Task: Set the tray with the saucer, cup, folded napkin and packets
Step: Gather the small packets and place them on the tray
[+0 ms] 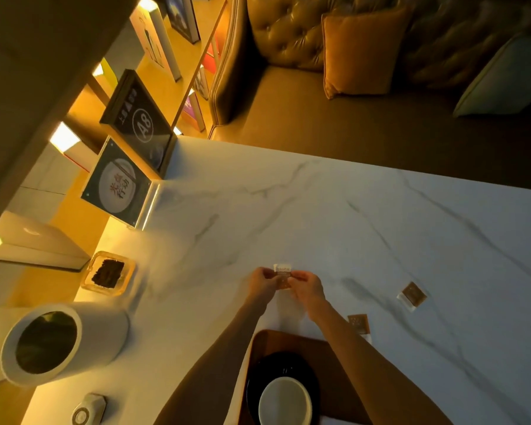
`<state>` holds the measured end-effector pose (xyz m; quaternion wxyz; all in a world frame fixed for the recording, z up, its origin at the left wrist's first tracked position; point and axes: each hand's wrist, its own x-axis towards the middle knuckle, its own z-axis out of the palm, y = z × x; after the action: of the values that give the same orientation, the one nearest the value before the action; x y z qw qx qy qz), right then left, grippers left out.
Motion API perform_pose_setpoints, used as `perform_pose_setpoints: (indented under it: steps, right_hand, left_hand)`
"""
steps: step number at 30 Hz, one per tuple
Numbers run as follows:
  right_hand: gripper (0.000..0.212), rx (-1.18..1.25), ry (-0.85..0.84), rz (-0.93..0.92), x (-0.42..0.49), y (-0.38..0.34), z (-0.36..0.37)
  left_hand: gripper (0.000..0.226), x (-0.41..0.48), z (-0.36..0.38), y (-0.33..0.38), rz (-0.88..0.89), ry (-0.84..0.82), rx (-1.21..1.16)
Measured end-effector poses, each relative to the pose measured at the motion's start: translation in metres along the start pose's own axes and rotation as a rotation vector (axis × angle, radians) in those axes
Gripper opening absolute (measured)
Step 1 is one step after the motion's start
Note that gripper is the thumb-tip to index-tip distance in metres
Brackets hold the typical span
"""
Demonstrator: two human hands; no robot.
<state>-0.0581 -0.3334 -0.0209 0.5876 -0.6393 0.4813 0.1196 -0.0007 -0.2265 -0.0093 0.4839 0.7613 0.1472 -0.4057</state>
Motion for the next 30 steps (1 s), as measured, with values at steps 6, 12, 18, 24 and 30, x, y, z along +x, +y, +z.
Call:
perform_pose_setpoints:
  steps: [6, 12, 18, 24, 30]
  right_hand:
    - [0.02, 0.102, -0.052, -0.027, -0.036, 0.012, -0.01]
    - [0.018, 0.227, -0.114, -0.041, -0.078, 0.04, -0.046]
    - [0.014, 0.134, -0.068, -0.052, -0.104, 0.079, -0.088]
    - [0.022, -0.146, 0.31, -0.066, -0.084, 0.086, -0.142]
    - [0.029, -0.32, 0.294, 0.016, -0.059, 0.09, -0.148]
  left_hand:
    - [0.016, -0.037, -0.003, -0.014, -0.076, -0.147, -0.192]
    - [0.029, -0.09, 0.004, -0.027, -0.061, -0.299, -0.387]
    - [0.029, -0.118, 0.035, -0.046, -0.038, -0.291, -0.266]
    - [0.034, -0.123, 0.06, -0.04, -0.121, -0.243, -0.24]
    - [0.032, -0.114, 0.069, -0.032, -0.159, -0.211, -0.205]
